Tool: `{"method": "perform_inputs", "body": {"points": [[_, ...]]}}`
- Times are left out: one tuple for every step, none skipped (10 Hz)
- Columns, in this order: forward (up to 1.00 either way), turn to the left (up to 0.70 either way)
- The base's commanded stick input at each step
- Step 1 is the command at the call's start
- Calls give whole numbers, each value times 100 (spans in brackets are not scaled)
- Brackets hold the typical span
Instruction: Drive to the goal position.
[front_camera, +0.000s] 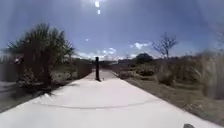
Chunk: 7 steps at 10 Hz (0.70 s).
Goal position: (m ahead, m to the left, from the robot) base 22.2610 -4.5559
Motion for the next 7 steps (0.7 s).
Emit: {"method": "perform_inputs", "body": {"points": [[70, 0], [70, 0], [70, -3], [70, -8], [70, -2], [70, 0], [70, 0]]}}
